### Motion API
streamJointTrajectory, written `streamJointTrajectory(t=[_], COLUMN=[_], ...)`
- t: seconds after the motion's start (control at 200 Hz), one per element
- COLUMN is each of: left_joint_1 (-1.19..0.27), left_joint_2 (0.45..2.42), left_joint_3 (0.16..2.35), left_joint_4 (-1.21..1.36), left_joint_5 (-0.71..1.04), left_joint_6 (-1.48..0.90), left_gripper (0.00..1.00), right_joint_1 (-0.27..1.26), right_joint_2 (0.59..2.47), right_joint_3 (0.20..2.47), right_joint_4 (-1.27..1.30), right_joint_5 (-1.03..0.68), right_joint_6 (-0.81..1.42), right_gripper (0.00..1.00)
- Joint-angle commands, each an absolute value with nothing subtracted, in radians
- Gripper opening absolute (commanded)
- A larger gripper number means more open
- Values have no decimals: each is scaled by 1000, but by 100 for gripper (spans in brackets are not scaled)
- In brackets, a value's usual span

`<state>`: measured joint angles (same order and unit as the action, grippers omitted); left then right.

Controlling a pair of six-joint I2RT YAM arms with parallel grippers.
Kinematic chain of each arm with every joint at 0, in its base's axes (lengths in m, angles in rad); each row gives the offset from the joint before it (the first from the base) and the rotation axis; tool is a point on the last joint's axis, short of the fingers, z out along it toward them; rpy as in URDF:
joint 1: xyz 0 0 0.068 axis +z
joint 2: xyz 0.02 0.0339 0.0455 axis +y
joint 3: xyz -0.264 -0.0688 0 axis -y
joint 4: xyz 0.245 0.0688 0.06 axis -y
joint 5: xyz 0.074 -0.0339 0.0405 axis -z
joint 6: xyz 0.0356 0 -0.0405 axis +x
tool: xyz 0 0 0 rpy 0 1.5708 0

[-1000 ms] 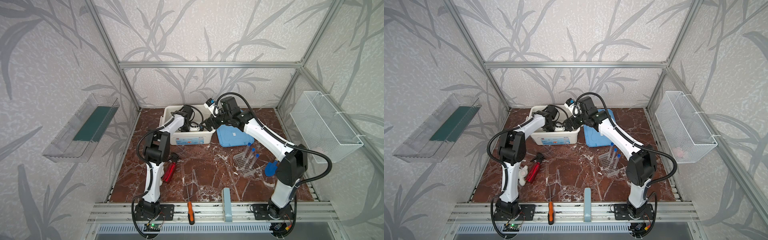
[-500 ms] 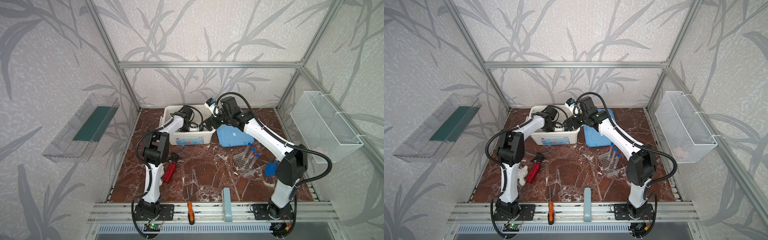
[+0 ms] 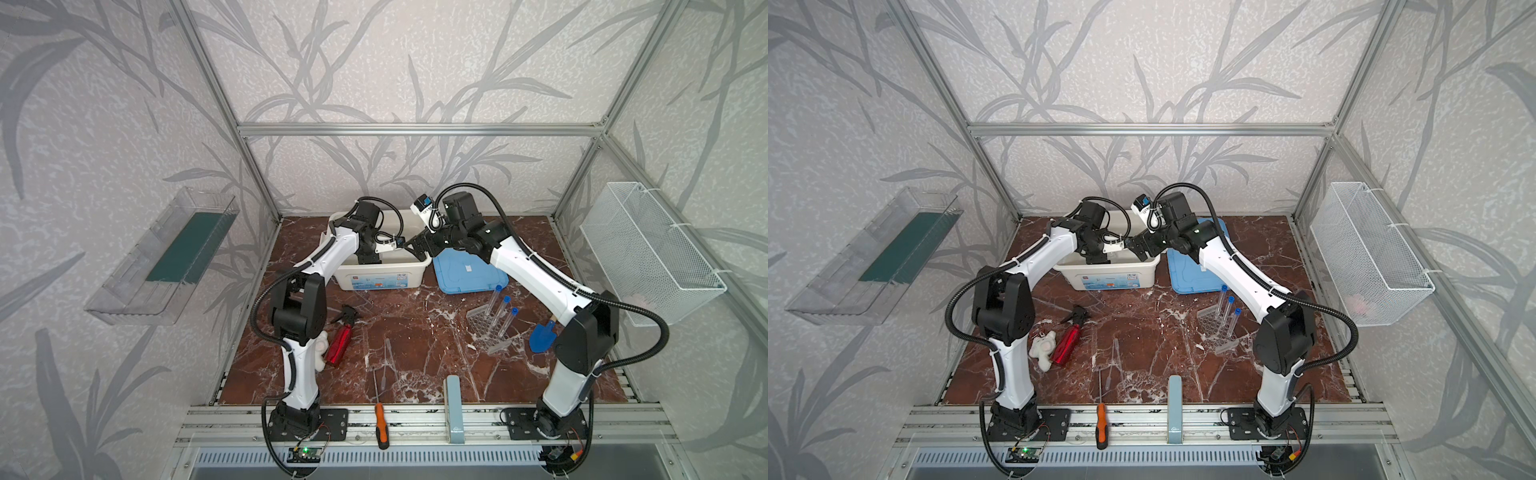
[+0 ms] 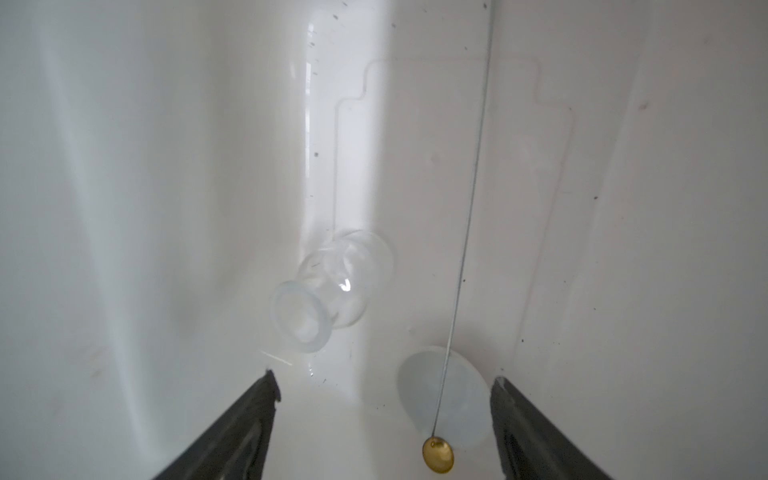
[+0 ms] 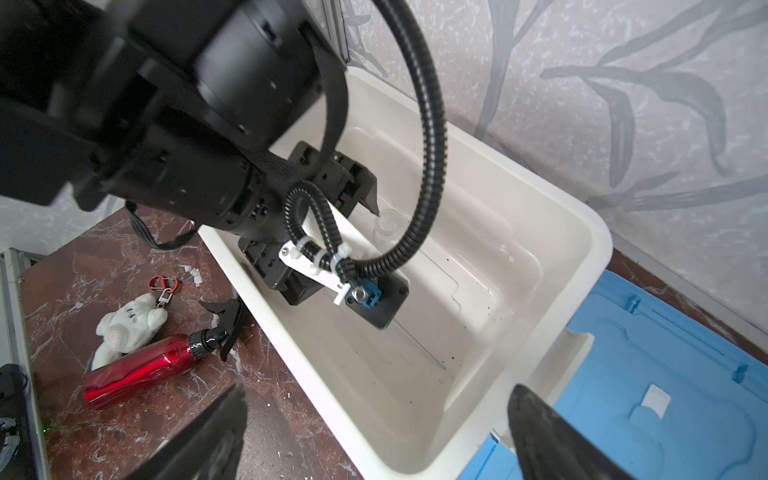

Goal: Organize the chemistry lab equipment
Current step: 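Lower the metal rod into the bin and open the left gripper, then move the left gripper down to the clear pipettes while the right gripper withdraws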

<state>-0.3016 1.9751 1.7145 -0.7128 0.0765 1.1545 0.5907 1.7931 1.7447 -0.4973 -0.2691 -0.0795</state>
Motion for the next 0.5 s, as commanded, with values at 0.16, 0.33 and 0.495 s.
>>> streamJointTrajectory(t=[0.16,0.33,0.495], left_joint_1=[-312,-321,-409], left_joint_2=[1692,1548,1427], left_joint_3=[1640,1585,1590], left_joint_4=[-574,-458,-551], left_joint_5=[162,170,8], left_joint_6=[1033,640,48], left_gripper=[88,99,99], right_joint_1=[592,592,595], right_joint_2=[1613,1507,1400], right_joint_3=[1662,1571,1434], right_joint_4=[-474,-481,-492], right_joint_5=[-259,-257,-293], right_joint_6=[-62,-5,68], right_gripper=[96,99,99])
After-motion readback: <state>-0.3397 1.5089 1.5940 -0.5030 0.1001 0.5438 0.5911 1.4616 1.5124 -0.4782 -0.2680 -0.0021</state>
